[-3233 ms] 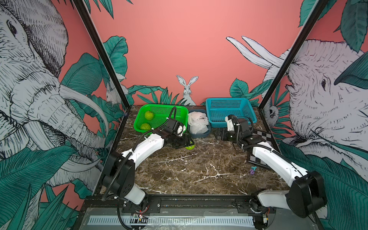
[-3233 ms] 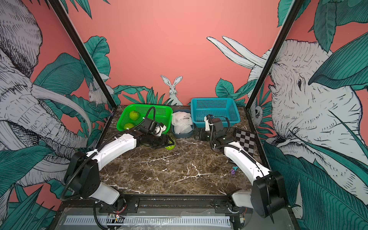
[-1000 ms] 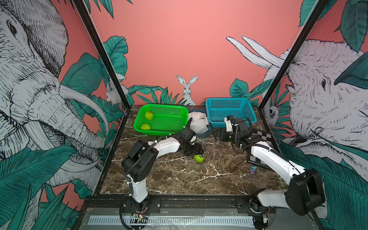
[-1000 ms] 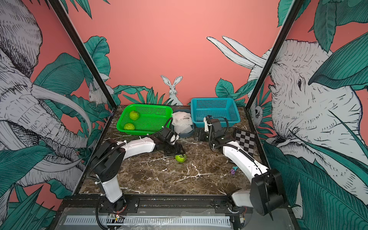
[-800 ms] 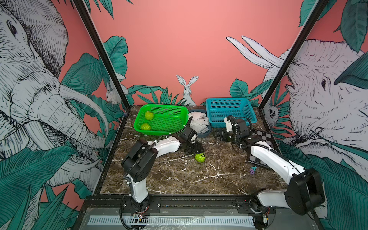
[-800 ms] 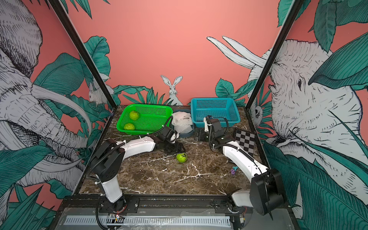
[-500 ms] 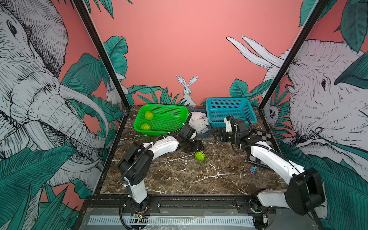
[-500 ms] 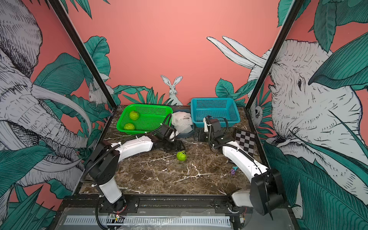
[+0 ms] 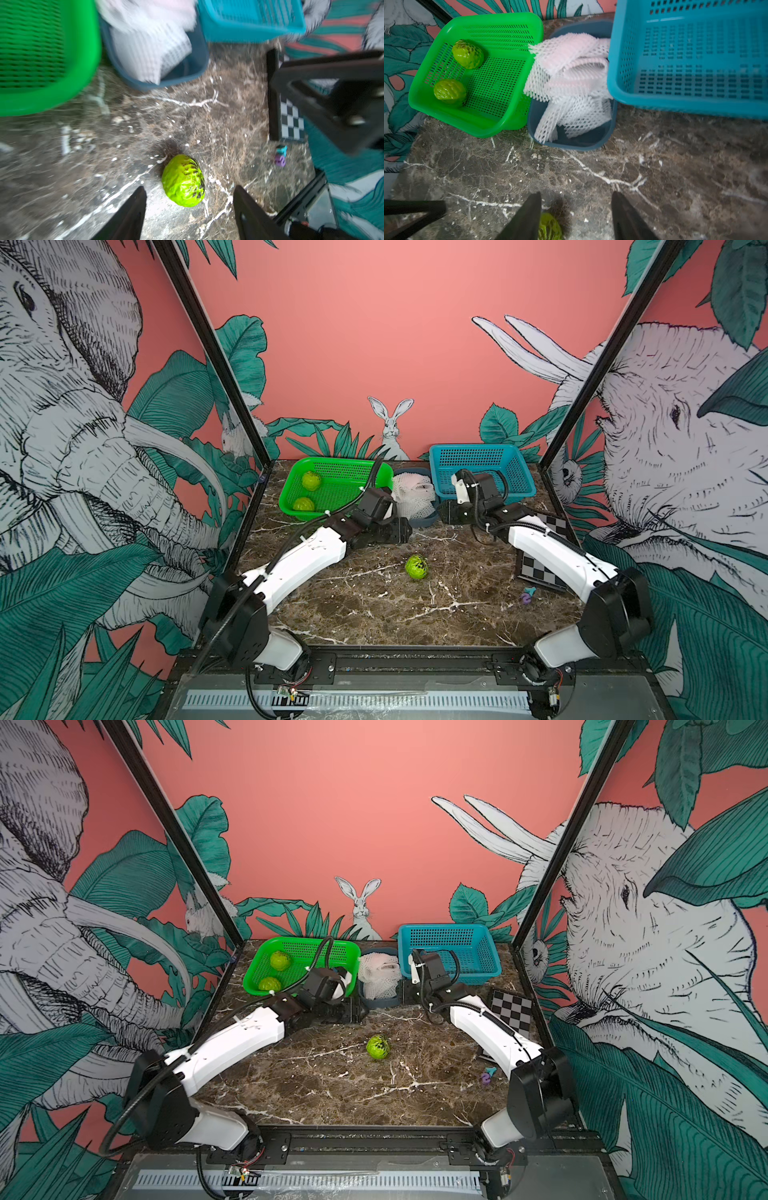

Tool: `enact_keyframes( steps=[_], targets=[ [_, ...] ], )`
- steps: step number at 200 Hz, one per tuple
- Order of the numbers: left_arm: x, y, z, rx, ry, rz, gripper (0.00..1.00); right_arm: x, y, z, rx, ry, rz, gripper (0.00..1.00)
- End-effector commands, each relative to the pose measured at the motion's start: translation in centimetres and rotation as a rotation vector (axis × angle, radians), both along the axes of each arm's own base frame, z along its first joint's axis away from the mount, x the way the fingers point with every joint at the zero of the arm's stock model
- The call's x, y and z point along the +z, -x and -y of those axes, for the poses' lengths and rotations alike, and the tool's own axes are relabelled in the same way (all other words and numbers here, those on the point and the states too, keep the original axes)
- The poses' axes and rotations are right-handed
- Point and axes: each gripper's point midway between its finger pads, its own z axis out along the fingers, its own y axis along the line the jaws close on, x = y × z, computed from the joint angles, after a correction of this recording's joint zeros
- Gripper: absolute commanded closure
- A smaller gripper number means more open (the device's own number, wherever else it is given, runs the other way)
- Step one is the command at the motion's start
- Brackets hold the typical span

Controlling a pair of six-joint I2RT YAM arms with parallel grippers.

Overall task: Sleeve custard apples in foam nets
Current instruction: Pick up the foam net from the storage box.

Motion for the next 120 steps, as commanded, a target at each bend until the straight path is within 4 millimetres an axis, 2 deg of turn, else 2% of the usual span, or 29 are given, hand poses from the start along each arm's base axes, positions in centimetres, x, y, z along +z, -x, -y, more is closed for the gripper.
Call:
enact_keyframes(
  steps=[1,7,13,44,85,120],
  targets=[
    [-0.2,-0.2,-5.4,0.147,-0.077,0.01,0.39,0.0,-0.4,-1.2,0.034,0.03,-0.01,0.49],
    [-0.1,-0.1,-6.2,0.168,-0.076,0.013,0.39,1.6,-1.0,-1.8,0.04,0.016,0.022,0.5],
    [0.0,-0.1,-7.0,0.185,-0.077,0.017,0.4,0.7,-1.5,-2.2,0.044,0.029,-0.001,0.51],
    [-0.6,0.5,-9.3,0.235,-0.096,0.004,0.41,0.1,-2.5,-4.4,0.075,0.032,-0.03,0.53],
    [-1.6,0.9,-9.3,0.25,-0.067,-0.02,0.4,-2.0,-3.3,-6.8,0.084,0.035,-0.085,0.51],
    [-2.6,0.9,-8.9,0.243,-0.049,-0.045,0.4,-4.5,-4.0,-8.3,0.08,0.033,-0.146,0.51]
  ],
)
